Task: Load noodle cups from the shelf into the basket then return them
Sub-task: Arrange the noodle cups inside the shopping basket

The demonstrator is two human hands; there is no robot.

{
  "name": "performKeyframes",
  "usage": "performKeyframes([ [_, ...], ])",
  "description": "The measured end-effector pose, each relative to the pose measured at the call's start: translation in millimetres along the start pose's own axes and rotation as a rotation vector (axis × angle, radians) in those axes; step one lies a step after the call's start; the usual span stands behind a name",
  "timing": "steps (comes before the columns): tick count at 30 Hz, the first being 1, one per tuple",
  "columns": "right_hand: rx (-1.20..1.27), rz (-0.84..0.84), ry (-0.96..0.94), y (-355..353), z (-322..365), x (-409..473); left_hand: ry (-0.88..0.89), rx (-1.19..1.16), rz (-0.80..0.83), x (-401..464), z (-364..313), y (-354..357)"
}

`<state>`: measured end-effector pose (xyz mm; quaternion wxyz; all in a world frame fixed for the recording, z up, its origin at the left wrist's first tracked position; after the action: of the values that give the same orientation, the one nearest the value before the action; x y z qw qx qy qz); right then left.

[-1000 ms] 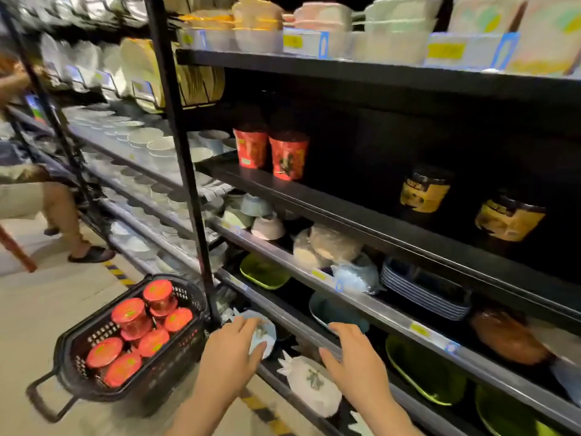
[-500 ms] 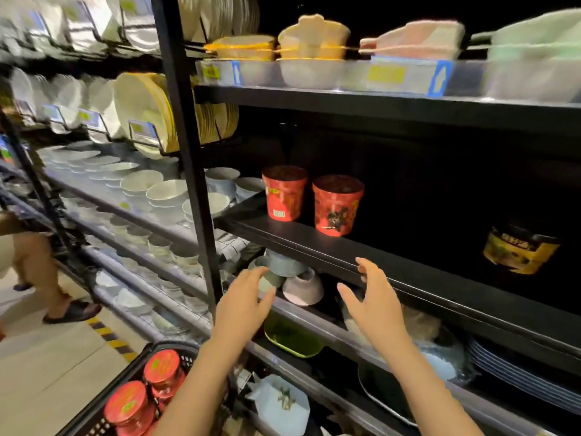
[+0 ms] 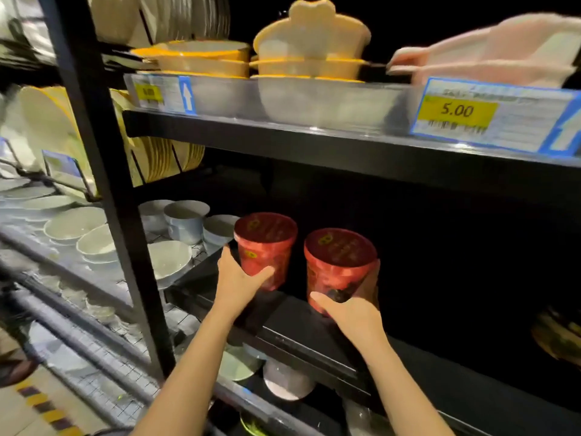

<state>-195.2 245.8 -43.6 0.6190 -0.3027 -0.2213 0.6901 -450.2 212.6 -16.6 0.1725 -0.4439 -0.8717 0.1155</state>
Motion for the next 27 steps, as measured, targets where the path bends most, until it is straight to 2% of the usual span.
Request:
performKeyframes([
  [2, 0.120, -0.001, 0.003, 4.0, 3.2, 6.8, 0.040, -0.013, 0.024, 16.9, 3.2, 11.1],
  [6, 0.387, -0.177, -0.104, -9.7, 9.2, 15.8, 0.053, -0.097, 0.023, 20.2, -4.5, 21.9],
  [11, 0.403, -0.220, -0.116, -18.3, 11.9, 13.2, -0.028, -0.031, -0.010, 14.5, -5.8, 15.4],
  [15, 0.502, -0.252, -0.136, -31.1, 15.3, -1.7, -0.055, -0.089, -0.023, -0.7, -6.5, -4.1],
  [22, 0.620, -0.108, -0.262, 0.8, 38.7, -66.3, 0.018, -0.127, -0.112, -67.0, 3.4, -86.6],
  [27, 0.662, 0.077, -0.352, 61.0, 53.5, -151.7, -0.051, -0.108, -0.192, -163.3, 49.1, -163.9],
])
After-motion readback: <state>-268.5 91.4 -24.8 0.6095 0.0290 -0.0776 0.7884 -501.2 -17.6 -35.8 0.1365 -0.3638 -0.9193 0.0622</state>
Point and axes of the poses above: each hand's wrist, its own x-axis towards the middle knuckle, its own y-axis out of the palm, z = x × y, the point moved 10 cm from there along x, towards the middle knuckle, and after that the axes turned 1 degree about y, right-handed, at the moved point
